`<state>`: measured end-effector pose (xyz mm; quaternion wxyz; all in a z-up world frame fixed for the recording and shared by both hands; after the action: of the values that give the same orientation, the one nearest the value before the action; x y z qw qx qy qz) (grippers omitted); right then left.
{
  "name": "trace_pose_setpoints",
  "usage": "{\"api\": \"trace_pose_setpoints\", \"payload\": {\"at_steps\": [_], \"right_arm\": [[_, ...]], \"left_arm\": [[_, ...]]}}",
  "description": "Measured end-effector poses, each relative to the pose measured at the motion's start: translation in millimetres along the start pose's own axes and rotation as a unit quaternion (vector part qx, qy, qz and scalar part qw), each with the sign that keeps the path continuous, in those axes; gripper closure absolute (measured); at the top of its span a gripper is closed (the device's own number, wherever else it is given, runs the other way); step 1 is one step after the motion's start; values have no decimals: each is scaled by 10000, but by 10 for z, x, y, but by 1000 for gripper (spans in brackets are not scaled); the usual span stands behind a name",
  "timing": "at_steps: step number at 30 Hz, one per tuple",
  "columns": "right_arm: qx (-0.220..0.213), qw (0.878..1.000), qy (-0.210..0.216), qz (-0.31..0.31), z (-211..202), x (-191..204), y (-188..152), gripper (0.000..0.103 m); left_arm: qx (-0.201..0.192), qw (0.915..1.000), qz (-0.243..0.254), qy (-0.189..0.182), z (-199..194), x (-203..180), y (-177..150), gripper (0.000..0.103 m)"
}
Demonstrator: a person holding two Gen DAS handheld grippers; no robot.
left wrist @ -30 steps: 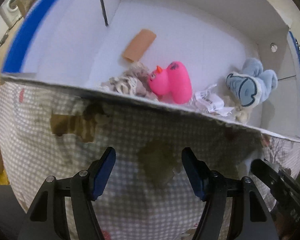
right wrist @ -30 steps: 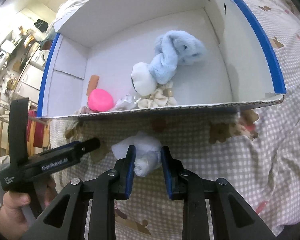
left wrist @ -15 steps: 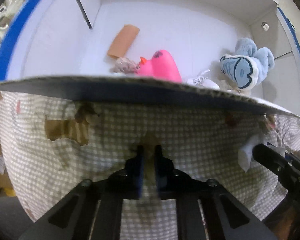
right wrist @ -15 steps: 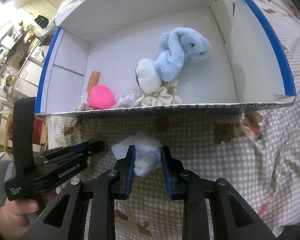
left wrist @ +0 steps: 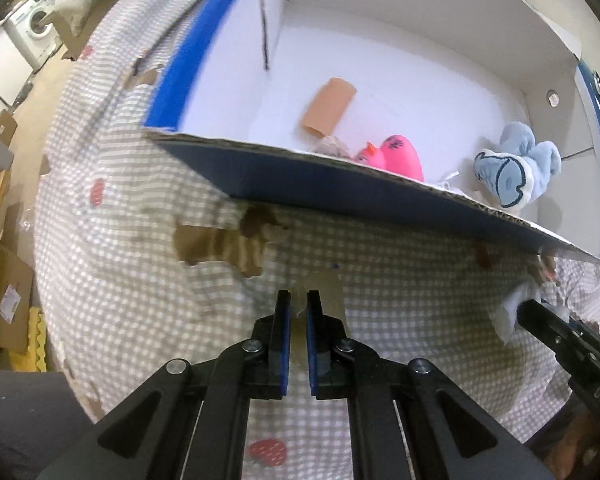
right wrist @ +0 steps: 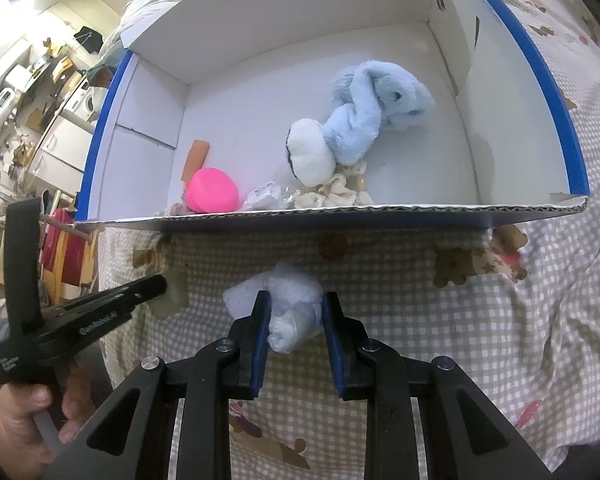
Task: Organize soft objects
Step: 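Grasp the white plastic bag on the bed with the right tool, then carry the white bag over the box with the right tool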
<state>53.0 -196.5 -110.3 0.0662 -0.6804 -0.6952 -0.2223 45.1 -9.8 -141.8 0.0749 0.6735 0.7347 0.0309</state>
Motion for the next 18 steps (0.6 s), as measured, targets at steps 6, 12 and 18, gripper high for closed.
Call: {"api": "trace_pose_setpoints", "payload": {"at_steps": [6,12,18], "right_arm": [[3,9999,10,-152,-11,81,-16,76],[-16,9997,153,-209,-80,134,-42,76],[-104,9987,372,-323,-271,210,-83,76]], "left_arm": [[-145,9998,-24,145,-178,113,-35,96],[-303,9991,-114,281,-397,273,-189,96],[-630,9978,3,224,-693,239,-262,96]]}}
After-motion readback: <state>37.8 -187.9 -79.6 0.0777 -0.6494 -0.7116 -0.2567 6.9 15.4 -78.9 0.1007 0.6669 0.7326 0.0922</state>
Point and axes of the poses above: each gripper's, at about its wrist camera, not at the fingertips, and z roughly the way its jaws point, x to its left, y to its top, the point moved 1 cm from there along z, roughly the way its jaws point, and after that the axes turned 5 degrees about x, right-handed, at the moved point
